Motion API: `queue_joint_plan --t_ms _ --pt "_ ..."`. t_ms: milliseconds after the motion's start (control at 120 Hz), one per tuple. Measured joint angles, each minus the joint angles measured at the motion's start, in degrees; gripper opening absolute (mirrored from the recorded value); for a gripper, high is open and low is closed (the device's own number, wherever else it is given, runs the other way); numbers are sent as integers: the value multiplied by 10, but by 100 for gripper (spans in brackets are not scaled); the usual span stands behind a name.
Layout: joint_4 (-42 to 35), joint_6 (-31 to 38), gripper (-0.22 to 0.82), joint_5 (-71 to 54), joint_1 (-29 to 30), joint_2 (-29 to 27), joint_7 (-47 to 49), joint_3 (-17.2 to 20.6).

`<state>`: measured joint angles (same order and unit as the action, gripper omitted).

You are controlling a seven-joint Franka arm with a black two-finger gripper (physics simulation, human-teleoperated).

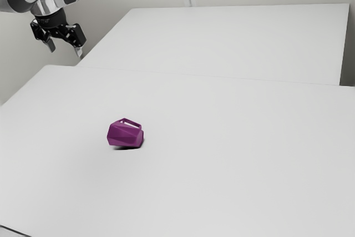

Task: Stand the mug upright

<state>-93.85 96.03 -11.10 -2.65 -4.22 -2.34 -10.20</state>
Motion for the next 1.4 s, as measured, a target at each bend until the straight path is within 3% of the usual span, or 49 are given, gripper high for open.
queue_joint_plan --t_ms 292,500,658,808,1017,1400 --pt "-15 7 60 25 25 0 0 -1" --pt "-60 8 60 150 136 23 -2 -2" --pt "-65 6 61 258 212 95 -13 -3" --pt "-68 6 60 345 192 160 -32 -3" --pt "-70 5 60 436 208 227 -62 -4" --pt "-87 8 60 600 205 296 -98 -1"
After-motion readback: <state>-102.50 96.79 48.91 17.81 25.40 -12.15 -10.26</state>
